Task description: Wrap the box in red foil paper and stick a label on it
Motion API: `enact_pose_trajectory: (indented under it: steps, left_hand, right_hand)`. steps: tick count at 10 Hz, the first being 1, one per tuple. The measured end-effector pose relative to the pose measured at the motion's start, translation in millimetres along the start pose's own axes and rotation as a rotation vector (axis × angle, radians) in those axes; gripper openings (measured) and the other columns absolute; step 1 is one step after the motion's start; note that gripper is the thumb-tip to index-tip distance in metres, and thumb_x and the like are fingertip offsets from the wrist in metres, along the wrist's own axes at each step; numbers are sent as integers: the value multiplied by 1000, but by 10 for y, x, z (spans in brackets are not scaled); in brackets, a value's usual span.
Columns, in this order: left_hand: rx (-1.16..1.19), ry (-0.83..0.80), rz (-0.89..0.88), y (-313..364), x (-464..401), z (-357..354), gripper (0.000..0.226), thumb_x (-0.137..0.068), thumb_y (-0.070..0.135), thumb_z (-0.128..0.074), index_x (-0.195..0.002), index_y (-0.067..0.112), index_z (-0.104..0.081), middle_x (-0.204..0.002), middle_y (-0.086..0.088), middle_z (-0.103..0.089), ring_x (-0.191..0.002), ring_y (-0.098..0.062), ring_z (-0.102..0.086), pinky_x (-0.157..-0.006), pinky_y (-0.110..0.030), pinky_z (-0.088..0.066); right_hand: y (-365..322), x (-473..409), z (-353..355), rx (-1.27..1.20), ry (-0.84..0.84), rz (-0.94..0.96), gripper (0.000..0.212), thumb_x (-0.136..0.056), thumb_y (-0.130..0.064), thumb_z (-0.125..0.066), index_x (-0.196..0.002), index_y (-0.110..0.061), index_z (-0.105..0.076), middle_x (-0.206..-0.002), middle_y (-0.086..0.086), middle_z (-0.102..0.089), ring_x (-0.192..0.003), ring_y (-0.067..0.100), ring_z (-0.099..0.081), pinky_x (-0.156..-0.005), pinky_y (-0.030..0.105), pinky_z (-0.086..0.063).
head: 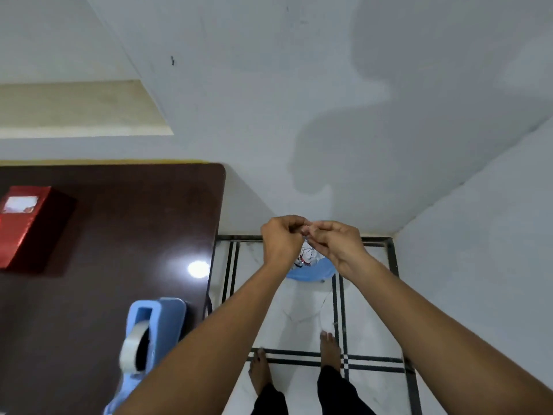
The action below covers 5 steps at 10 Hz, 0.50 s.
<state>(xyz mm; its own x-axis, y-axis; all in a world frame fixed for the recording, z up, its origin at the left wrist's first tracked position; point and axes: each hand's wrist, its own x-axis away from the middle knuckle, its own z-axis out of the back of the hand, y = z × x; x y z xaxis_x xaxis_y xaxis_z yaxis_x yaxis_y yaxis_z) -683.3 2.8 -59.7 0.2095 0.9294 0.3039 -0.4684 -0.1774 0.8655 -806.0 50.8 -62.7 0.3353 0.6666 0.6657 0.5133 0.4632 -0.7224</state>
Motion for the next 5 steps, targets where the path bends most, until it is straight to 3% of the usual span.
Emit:
enact_pose_trajectory:
  steps: [1,2,3,4,5]
  left_hand:
    - [38,16,178,-193,-277,-275,25,-92,4,-71,-115,10,-78,-93,-4,-79,-75,-9,-70,-82,-29,-61]
    - [26,60,362,-539,-603,-403,38,-93,7,-65,-130,8,-68,-110,-9,-77,-88,-21,-73,-86,-38,-62]
    - [-9,65,457,-840,-876,-481,34,-92,12,-64,-126,11,-72,-115,-9,-76,-100,-25,-73,-88,-33,-59]
    - [-65,54,476,-1137,-1076,-601,30,-93,15,-67,-121,12,-75,-121,-8,-74,-115,-26,-67,-103,-34,-52]
    - [-93,66,541,-1409,-1188,-709,31,-95,14,-65,-124,14,-73,-126,-6,-72,-119,-24,-64,-99,-26,-48]
  right_hand:
    - [36,-520,237,244,84,51,14,-84,-1,-80,-92,-12,-76,-94,9,-80,-90,18,-77,-84,29,-61]
    - [133,-949,343,549,167,335,20,-85,-10,-78,-102,-20,-81,-92,-10,-78,-83,-1,-71,-86,12,-53]
    - [392,-1370,403,626,189,501,16,-88,-7,-76,-103,-11,-82,-99,0,-79,-87,8,-73,-87,12,-53]
    - [821,-1910,475,687,220,464,21,-89,-3,-73,-107,-10,-80,-102,7,-79,-96,22,-75,-90,27,-56]
    - [1105,-2329,530,806,142,88,44,-97,-4,-62,-138,-16,-64,-125,6,-71,-111,26,-69,-78,10,-42]
